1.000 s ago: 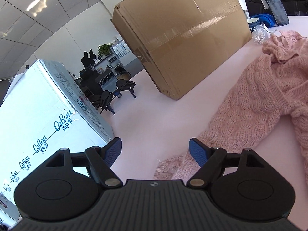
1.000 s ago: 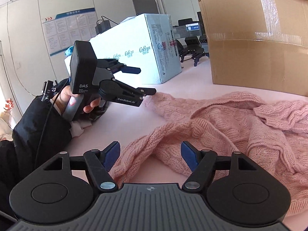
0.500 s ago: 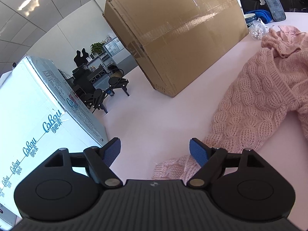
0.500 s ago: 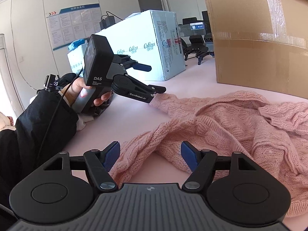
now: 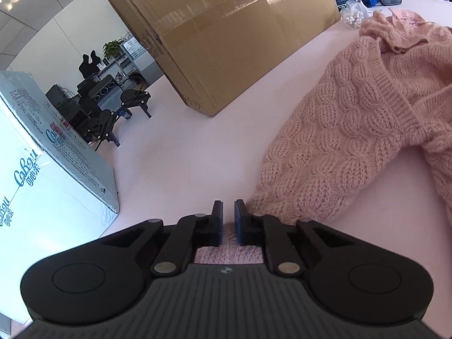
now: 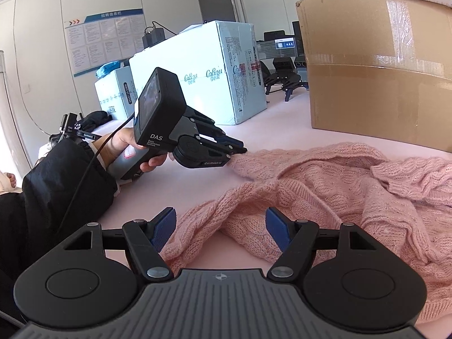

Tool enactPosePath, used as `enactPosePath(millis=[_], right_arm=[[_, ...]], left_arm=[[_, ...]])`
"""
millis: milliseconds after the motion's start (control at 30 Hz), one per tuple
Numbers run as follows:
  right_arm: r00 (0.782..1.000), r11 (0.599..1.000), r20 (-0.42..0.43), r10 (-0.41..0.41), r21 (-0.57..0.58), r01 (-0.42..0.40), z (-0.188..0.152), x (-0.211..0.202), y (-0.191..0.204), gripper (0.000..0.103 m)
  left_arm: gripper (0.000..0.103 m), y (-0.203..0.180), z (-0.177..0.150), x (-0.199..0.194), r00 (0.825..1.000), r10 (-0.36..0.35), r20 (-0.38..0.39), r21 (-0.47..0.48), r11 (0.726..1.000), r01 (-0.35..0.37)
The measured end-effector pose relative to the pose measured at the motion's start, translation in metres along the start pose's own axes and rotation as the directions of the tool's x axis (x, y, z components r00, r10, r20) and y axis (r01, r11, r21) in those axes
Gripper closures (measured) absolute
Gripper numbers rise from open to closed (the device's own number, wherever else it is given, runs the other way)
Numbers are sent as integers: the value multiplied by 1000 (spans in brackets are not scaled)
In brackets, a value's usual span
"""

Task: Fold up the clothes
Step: 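Pull the sleeve with the left gripper to straighten it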

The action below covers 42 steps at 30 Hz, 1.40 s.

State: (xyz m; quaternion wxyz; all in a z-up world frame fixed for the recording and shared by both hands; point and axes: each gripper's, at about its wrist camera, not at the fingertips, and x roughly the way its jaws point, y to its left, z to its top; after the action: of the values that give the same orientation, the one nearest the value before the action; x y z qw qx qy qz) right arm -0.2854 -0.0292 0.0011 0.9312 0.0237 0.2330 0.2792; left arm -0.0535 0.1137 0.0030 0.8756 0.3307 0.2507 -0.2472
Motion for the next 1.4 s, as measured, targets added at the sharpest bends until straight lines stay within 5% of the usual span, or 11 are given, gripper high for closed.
enactPosePath(millis=[200,367,600,667,700,767,833,900,1033,1267,1400], right_arm=[[999,1000,29,-22,0,22,3,-7,-2,31],[992,996,96,-84,-29,87,11,-25,-4,27],[987,994,122,-106,31,103,17,-35,-22,27],[990,994,99,-104,56,99,17,-32,-28,27],[990,992,90,-109,66,103,17,-32,-30,27],[991,992,81,-109,80,102,16,-34,-32,27],[993,993,76,-87,91,80,15,-37,-33,27],[996,995,76,-46,92,39,14,-41,-31,27],[993,998,115,-12,70,4,13,-49,-22,26],[983,999,181,27,37,-35,13,-59,-13,20],[988,998,153,21,58,-31,14,-54,-18,20]], left_arm=[[95,9,37,-8,968,-87,-235,-219,975,34],[98,36,75,-15,901,-153,-405,-365,931,-6],[97,80,109,2,881,9,-472,-386,897,-216],[82,73,105,5,893,38,-449,-288,939,-185],[56,59,97,-1,904,55,-423,-173,975,-140],[30,33,78,-19,937,90,-337,16,996,-90],[25,2,51,-48,976,70,-205,234,972,-21],[23,-15,34,-68,986,5,-167,347,936,54],[25,-17,18,-60,976,-50,-210,353,927,123],[89,0,10,-29,942,-143,-302,210,954,213],[94,14,17,-31,920,-207,-332,63,969,240]])
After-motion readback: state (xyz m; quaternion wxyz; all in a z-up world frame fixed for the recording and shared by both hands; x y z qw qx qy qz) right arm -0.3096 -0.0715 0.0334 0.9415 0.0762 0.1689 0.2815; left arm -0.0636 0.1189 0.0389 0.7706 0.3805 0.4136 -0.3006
